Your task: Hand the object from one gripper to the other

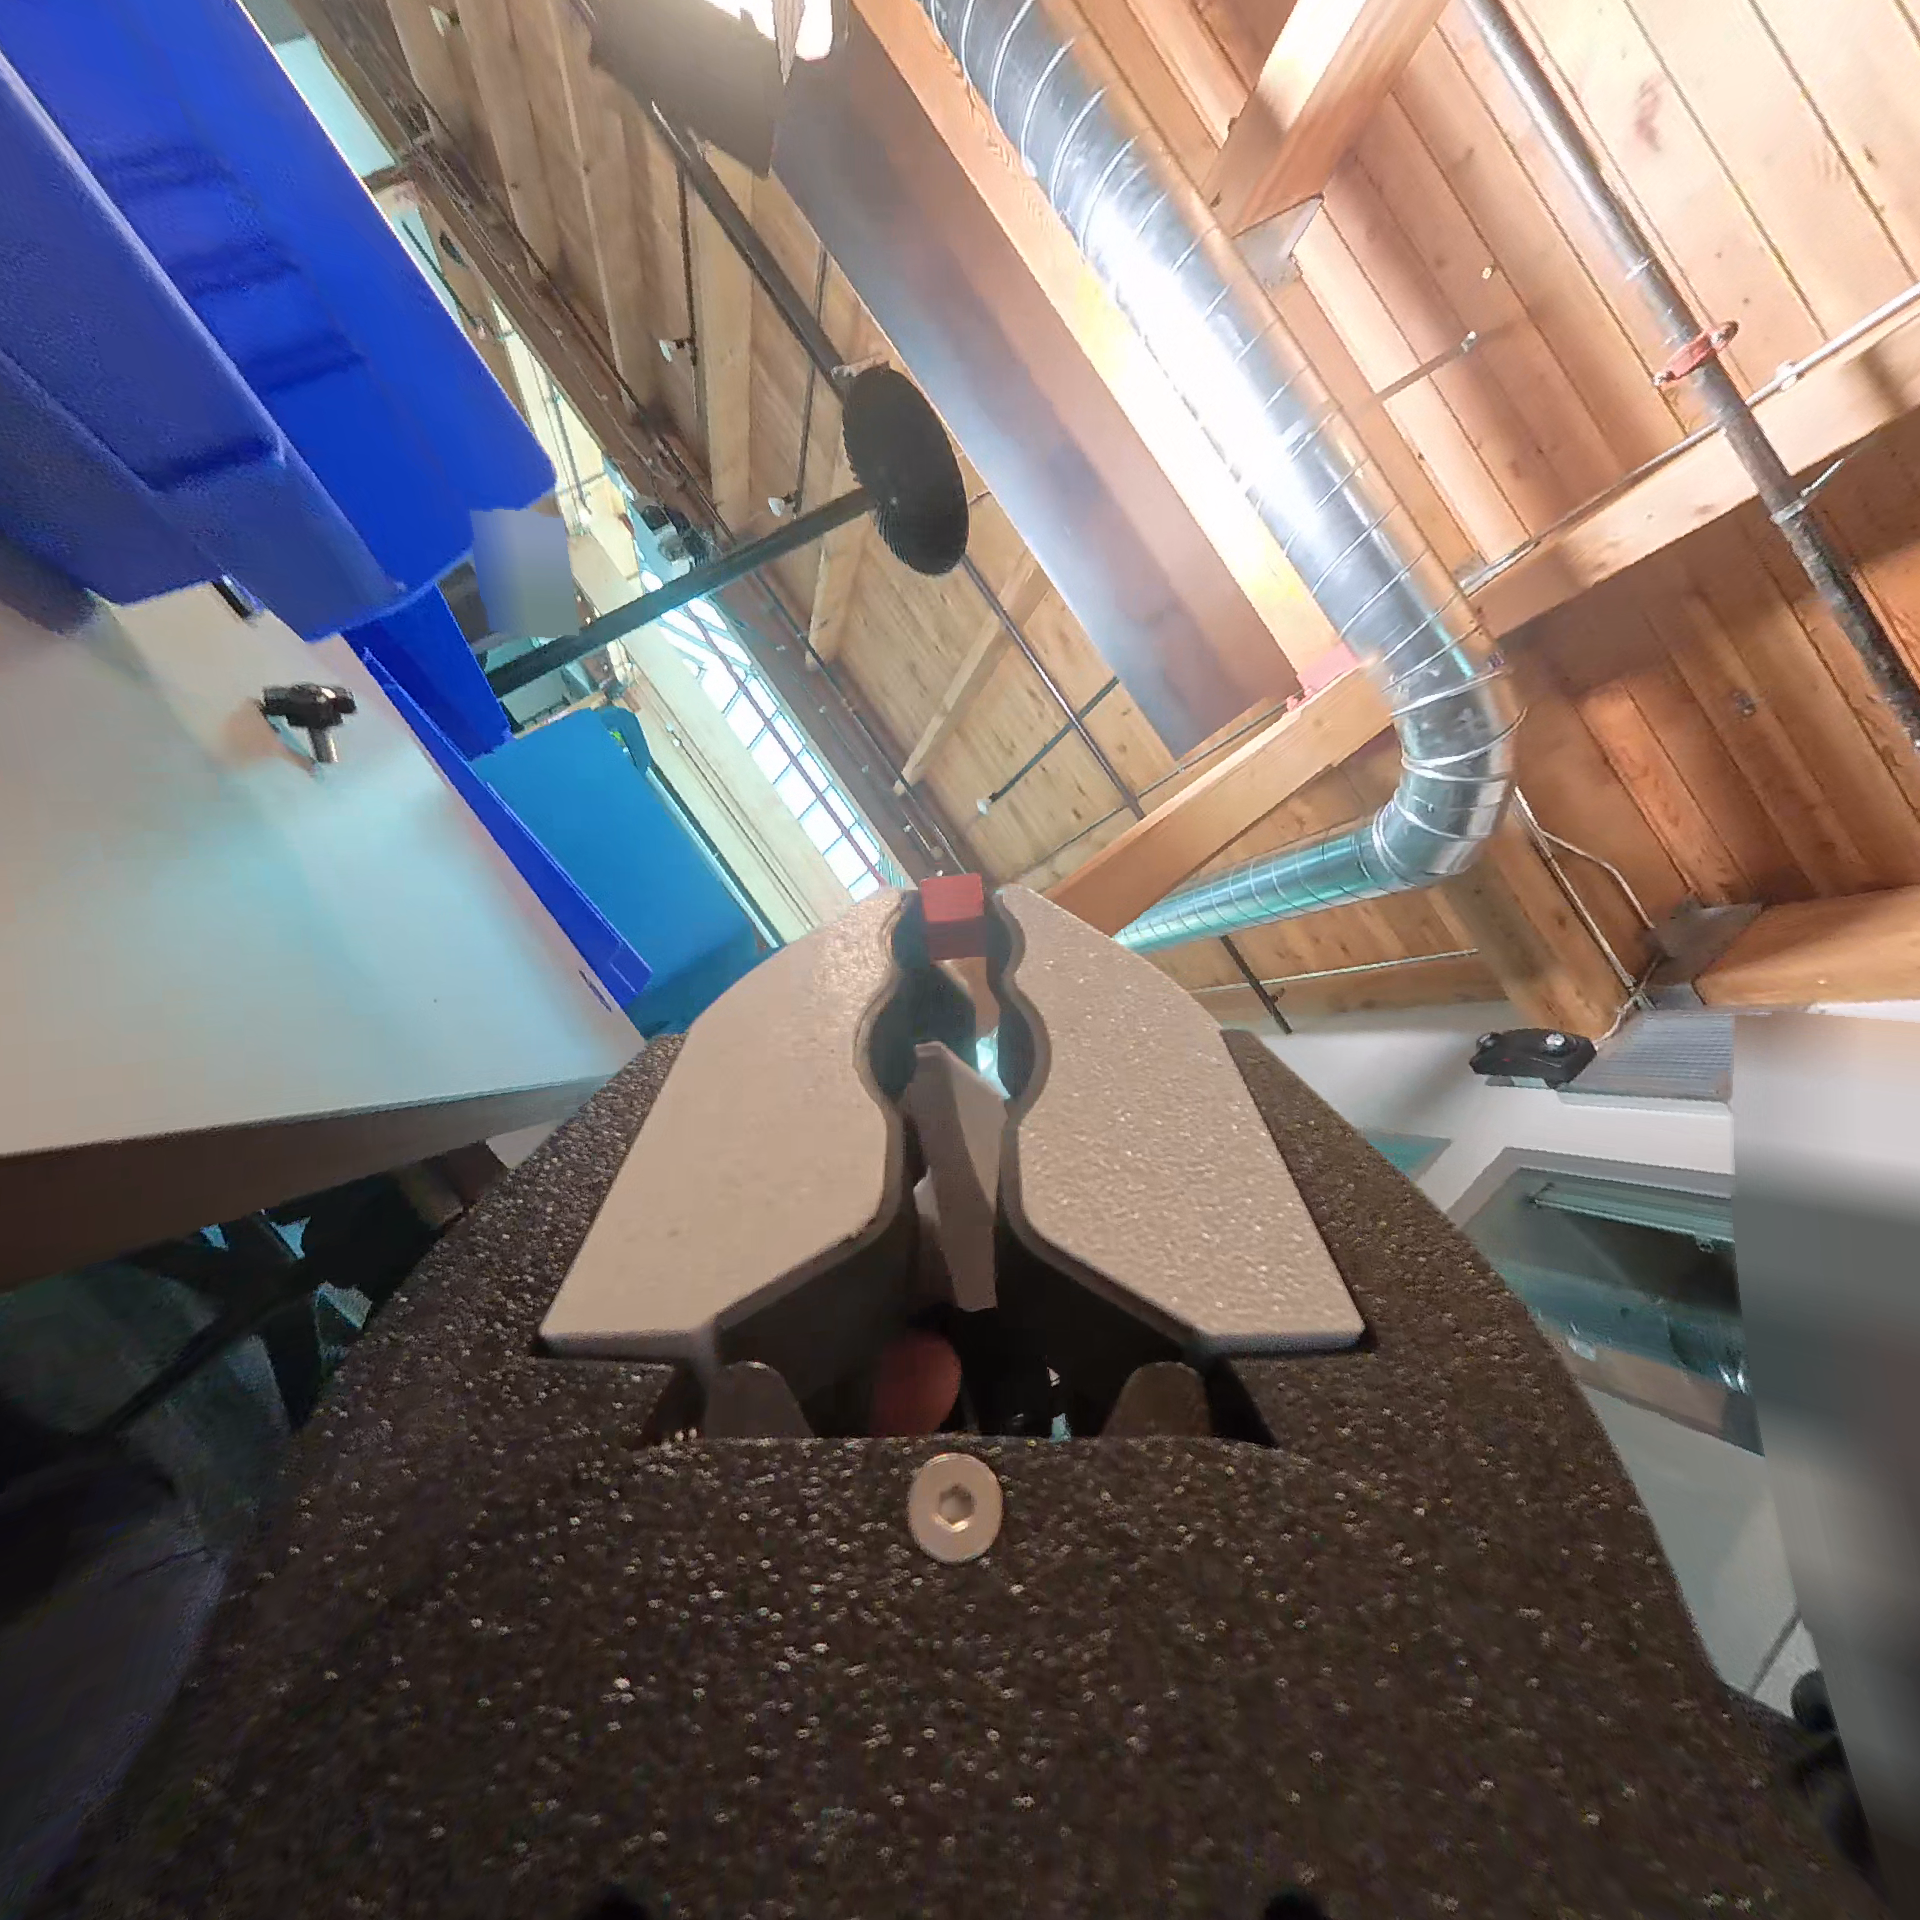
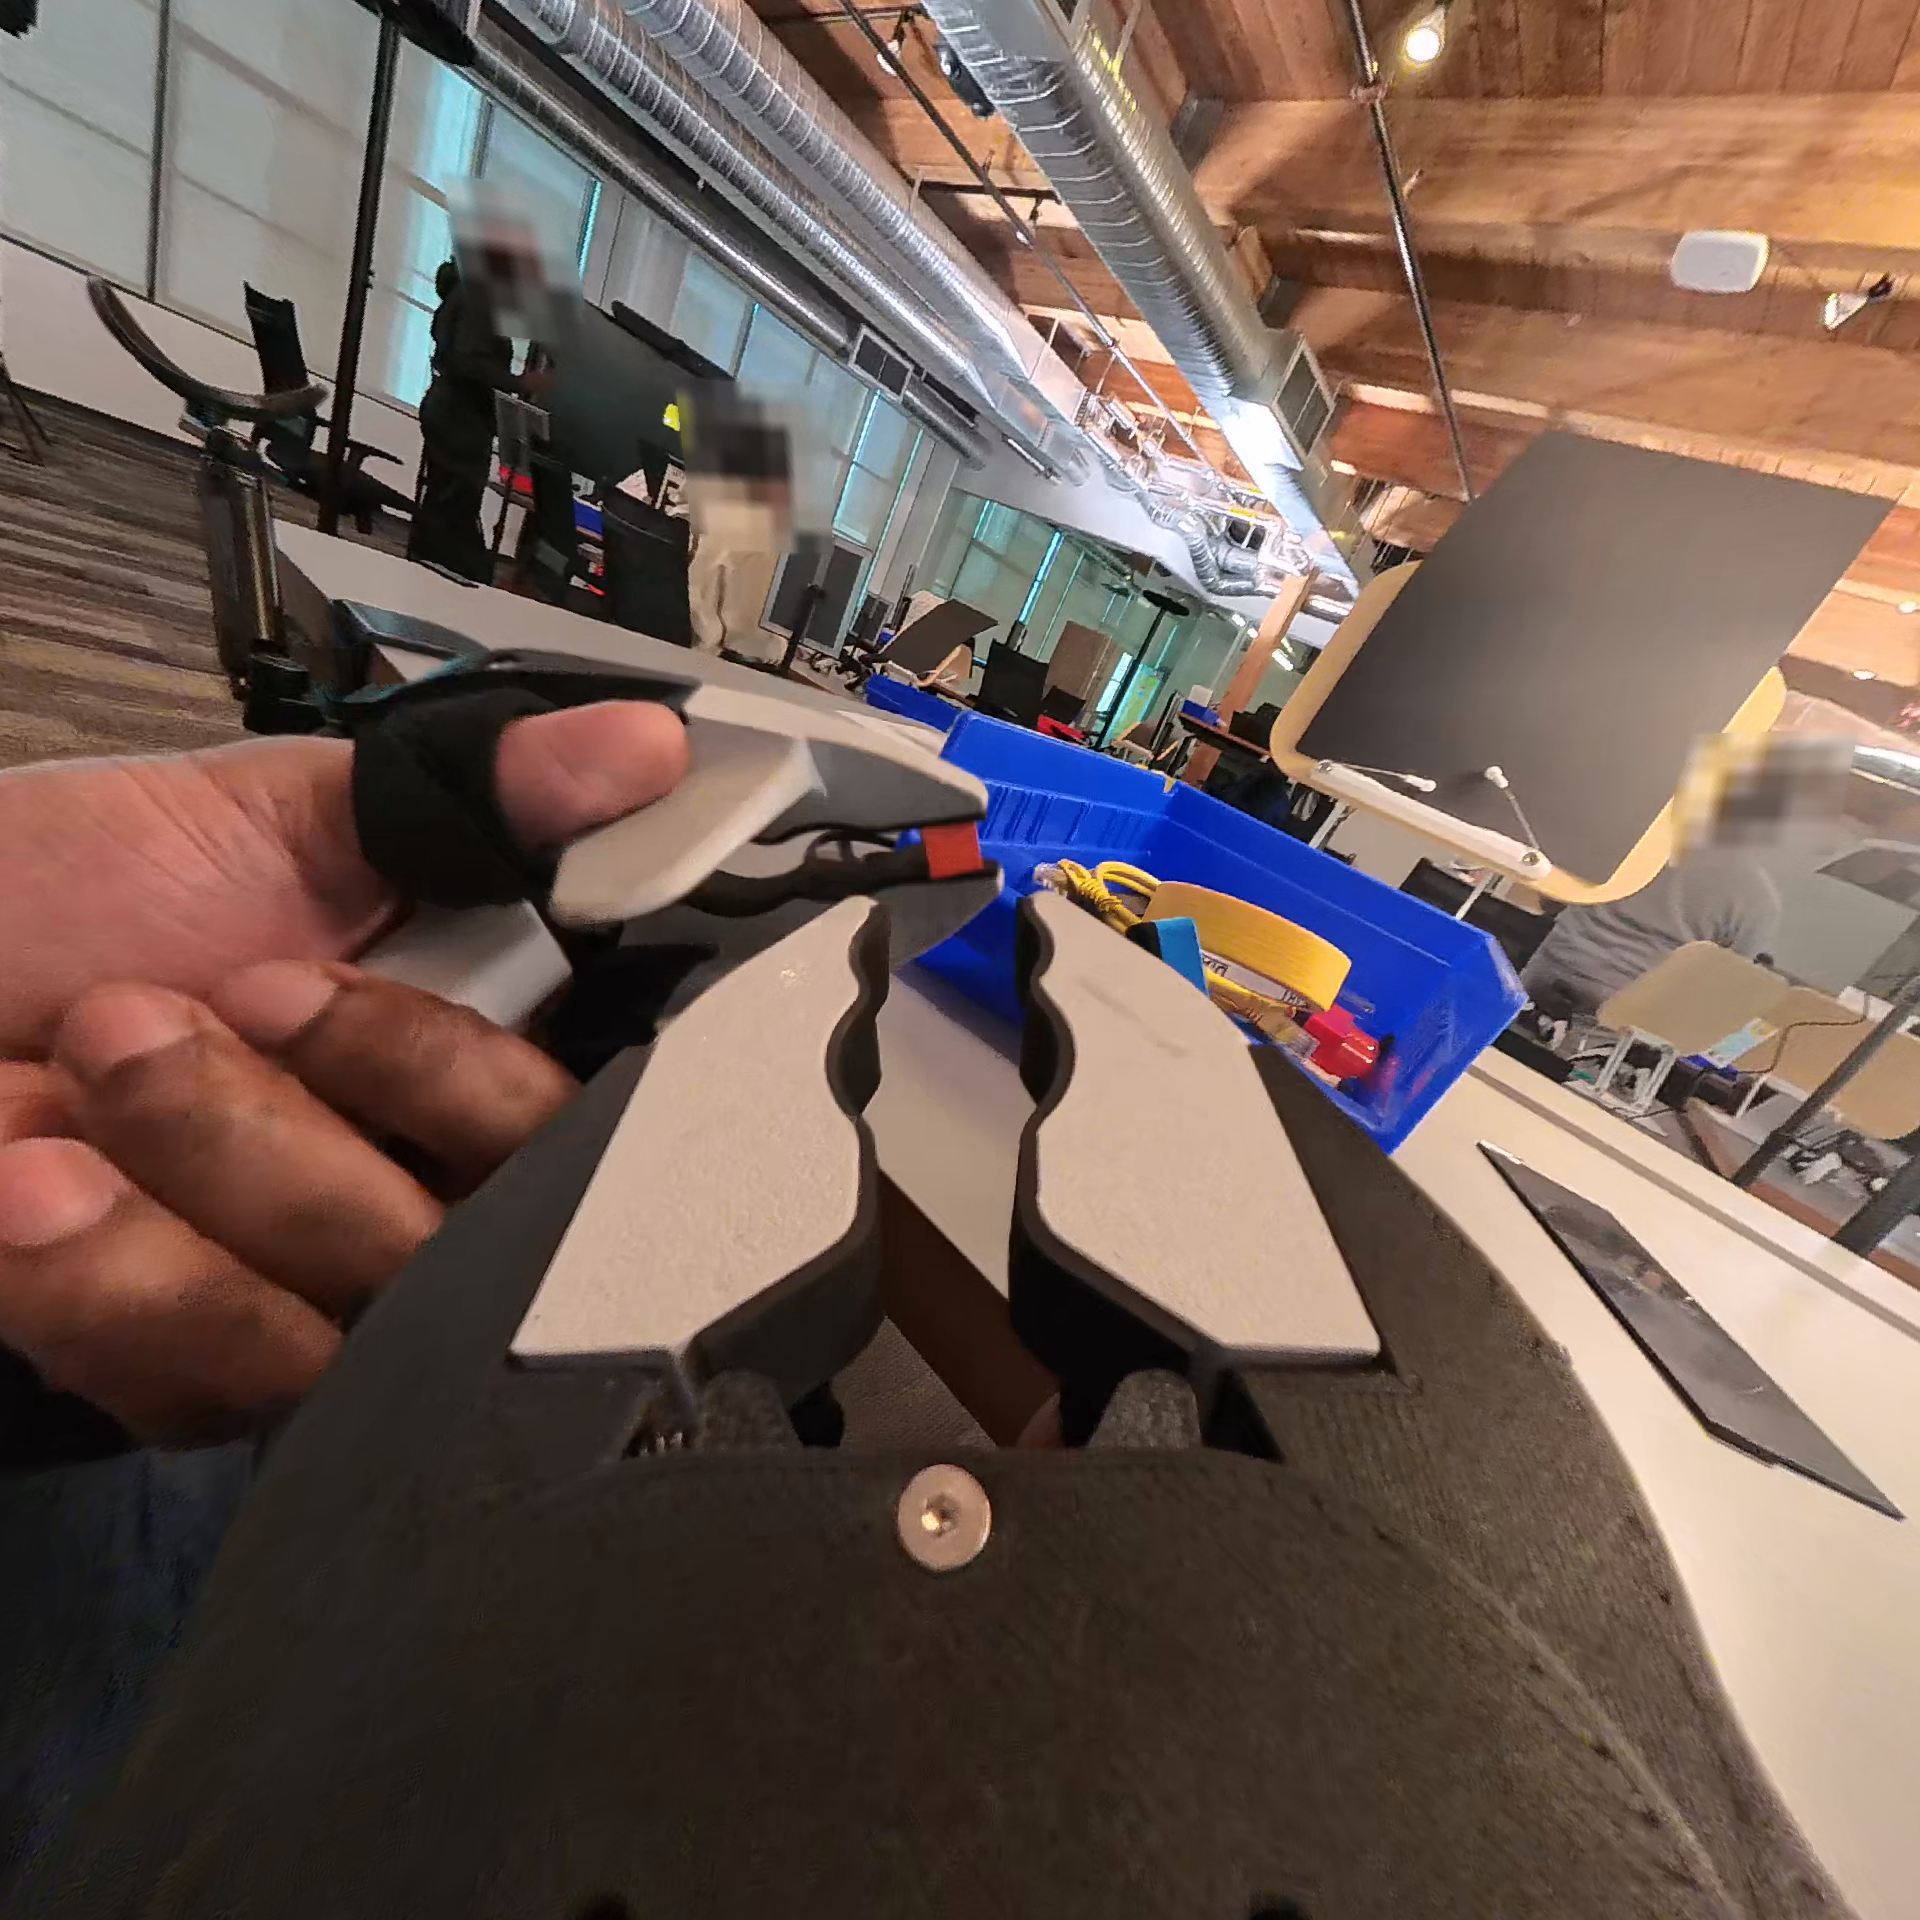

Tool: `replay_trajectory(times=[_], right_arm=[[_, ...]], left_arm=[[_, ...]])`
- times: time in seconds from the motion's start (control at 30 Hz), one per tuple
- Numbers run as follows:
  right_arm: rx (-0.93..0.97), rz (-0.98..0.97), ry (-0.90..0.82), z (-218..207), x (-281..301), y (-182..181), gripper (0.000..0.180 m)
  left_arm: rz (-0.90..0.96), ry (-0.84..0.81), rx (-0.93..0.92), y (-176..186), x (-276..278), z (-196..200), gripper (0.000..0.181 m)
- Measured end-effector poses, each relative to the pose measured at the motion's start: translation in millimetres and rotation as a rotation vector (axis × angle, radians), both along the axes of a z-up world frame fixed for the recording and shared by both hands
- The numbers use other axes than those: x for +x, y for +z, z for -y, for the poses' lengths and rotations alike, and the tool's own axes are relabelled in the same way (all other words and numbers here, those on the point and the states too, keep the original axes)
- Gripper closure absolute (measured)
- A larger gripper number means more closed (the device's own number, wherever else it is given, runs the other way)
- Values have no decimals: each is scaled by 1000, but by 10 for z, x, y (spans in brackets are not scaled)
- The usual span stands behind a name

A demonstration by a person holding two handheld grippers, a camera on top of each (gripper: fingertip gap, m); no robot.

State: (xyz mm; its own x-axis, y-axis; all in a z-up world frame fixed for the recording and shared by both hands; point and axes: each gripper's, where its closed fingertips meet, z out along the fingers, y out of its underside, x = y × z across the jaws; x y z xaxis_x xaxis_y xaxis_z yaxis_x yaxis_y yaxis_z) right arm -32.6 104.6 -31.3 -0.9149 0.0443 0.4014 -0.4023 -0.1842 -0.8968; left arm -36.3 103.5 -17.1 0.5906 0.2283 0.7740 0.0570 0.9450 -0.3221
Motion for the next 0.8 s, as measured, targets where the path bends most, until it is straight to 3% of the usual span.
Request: replay_trajectory(times=[0.8], right_arm=[[0,-110,-67,-25,-49,-9,167]], left_arm=[[67,-19,-133,-89,-99,-174,170]])
